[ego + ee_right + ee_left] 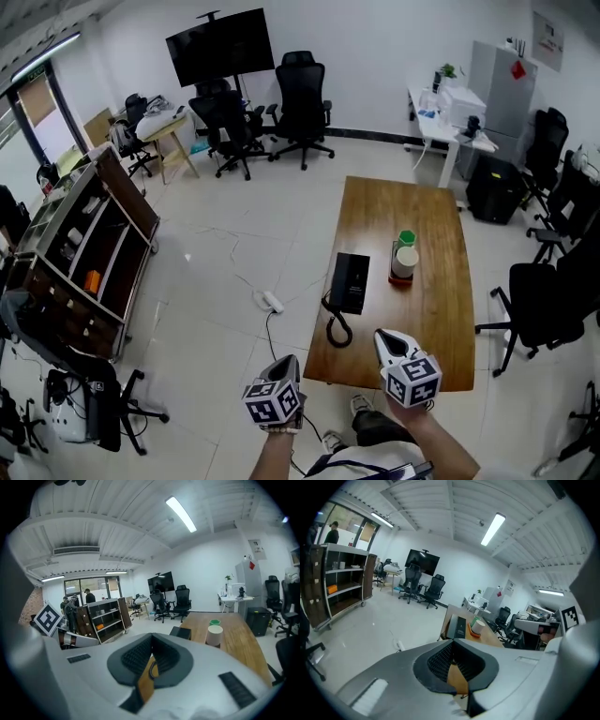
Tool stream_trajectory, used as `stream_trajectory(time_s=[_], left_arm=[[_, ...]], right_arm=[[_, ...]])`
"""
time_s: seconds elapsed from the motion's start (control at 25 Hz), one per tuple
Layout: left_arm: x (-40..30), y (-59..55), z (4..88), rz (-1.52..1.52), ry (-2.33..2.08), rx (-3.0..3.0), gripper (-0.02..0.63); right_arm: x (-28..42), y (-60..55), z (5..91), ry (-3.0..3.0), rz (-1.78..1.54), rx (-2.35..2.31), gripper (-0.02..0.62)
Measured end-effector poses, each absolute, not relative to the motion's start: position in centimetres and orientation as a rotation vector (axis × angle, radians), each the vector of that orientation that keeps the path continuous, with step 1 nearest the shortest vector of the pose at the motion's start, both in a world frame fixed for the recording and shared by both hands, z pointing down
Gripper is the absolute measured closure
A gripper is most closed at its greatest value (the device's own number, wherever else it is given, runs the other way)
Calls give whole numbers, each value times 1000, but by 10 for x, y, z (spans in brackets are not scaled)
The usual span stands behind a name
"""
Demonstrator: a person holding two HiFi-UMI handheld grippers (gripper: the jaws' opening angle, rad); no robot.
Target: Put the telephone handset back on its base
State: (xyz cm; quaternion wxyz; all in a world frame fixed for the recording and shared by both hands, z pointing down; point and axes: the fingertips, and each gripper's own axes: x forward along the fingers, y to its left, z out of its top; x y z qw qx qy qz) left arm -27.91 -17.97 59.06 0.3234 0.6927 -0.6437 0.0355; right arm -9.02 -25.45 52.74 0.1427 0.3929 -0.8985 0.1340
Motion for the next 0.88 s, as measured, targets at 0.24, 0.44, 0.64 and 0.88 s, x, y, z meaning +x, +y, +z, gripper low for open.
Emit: stream_trajectory(time_s=[0.24, 0.44, 0.64, 0.88], left_arm=[[-264, -142, 598, 170, -1754, 1808, 598], [-247, -126, 601, 197, -1776, 1802, 598], [-212, -120, 597, 254, -1795, 1826, 598], [-150, -98, 599, 273, -1781, 1843, 598]], right_arm=[[-92, -228, 538, -2590, 406, 1086, 594], [-86, -209, 543, -2604, 416, 1058, 594], [-50, -189, 553, -2581, 426, 1075, 594], [15, -153, 565, -2559, 472, 1101, 594]])
